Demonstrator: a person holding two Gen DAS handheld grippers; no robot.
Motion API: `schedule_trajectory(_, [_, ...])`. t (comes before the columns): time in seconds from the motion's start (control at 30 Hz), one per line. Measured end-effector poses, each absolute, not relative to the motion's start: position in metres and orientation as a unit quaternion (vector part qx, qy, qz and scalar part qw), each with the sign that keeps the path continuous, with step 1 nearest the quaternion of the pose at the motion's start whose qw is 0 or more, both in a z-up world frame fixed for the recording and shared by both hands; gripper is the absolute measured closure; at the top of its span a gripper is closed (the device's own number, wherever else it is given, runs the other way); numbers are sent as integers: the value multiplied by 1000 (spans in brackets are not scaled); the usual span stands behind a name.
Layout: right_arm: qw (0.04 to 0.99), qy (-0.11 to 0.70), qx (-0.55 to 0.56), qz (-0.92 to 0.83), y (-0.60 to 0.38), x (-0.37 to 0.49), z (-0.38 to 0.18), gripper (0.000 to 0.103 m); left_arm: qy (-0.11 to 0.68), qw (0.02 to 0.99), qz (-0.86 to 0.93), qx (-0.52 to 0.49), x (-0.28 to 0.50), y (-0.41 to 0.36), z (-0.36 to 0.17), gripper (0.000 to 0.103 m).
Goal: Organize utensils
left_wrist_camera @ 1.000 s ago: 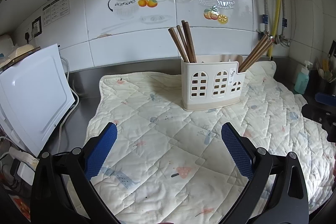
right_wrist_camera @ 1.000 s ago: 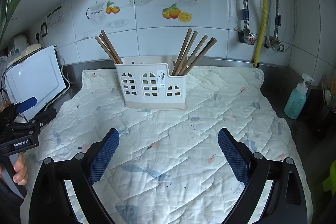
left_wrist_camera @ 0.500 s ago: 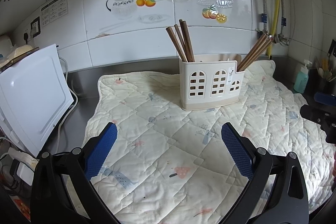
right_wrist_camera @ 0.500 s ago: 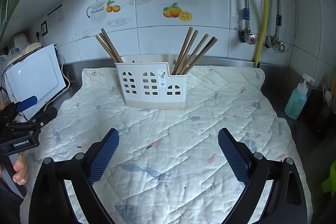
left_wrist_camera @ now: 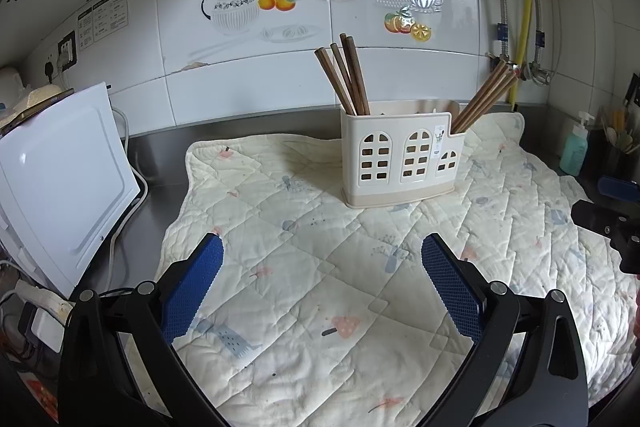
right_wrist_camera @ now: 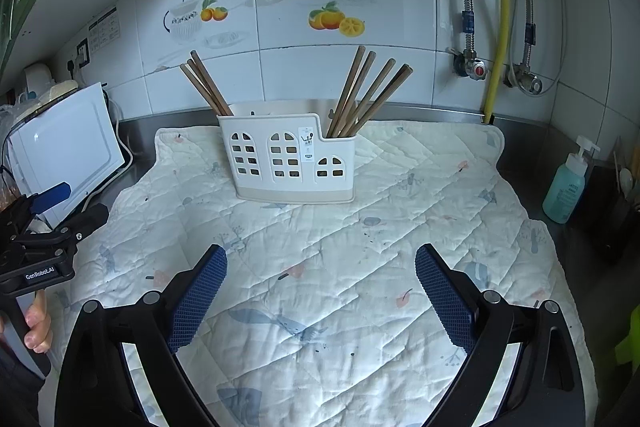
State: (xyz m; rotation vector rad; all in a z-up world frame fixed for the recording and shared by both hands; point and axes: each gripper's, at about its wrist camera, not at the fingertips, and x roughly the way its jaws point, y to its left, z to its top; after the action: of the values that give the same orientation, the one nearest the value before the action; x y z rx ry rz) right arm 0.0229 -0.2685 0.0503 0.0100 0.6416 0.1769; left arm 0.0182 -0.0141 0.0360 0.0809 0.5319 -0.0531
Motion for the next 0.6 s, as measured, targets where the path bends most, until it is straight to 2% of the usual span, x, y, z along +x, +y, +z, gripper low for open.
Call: schedule_trajectory(0.6, [944,317,5,86,-268,22,48,11,266,963,-23,36,18,-11,34,5])
